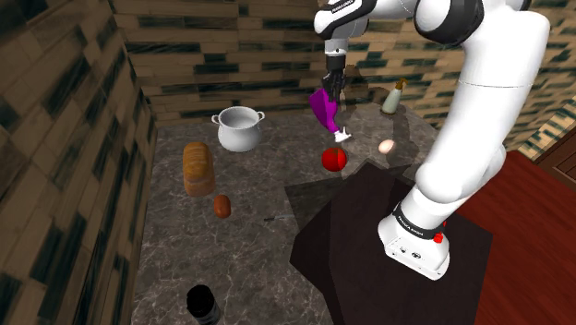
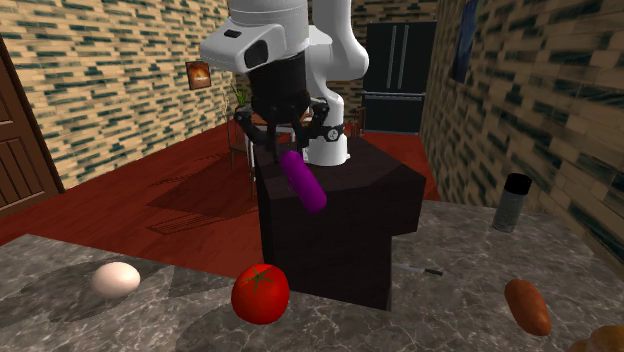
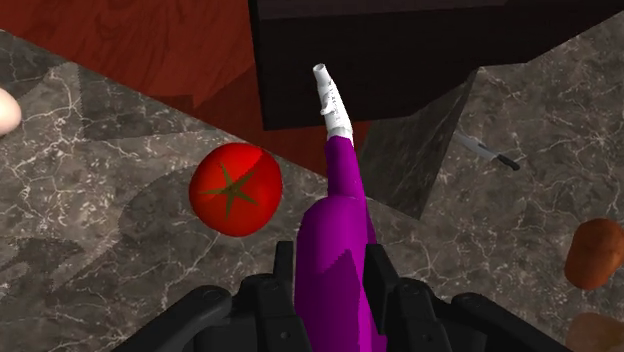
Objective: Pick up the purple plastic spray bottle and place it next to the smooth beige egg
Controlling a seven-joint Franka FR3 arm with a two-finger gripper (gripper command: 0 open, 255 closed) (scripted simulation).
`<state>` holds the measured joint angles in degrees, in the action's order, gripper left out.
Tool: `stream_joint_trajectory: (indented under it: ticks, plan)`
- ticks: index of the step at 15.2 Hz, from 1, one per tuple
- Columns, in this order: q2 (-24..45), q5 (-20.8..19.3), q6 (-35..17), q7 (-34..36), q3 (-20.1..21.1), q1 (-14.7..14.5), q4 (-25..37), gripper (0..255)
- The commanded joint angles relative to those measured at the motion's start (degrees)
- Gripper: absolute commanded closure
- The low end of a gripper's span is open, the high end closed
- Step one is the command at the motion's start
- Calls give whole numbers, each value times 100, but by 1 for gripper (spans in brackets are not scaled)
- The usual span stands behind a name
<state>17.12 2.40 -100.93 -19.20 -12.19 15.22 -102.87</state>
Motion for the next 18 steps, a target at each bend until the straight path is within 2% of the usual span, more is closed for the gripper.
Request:
stream_joint_trajectory:
  ticks: [1,9,18]
  plan:
    - [-143,-72,-70,-195,-92,114,-210,255]
    - [-465,-372,-276,-1076,-531,660,-694,255]
    - [-441,-624,-434,-2158,-1041,1334,-731,255]
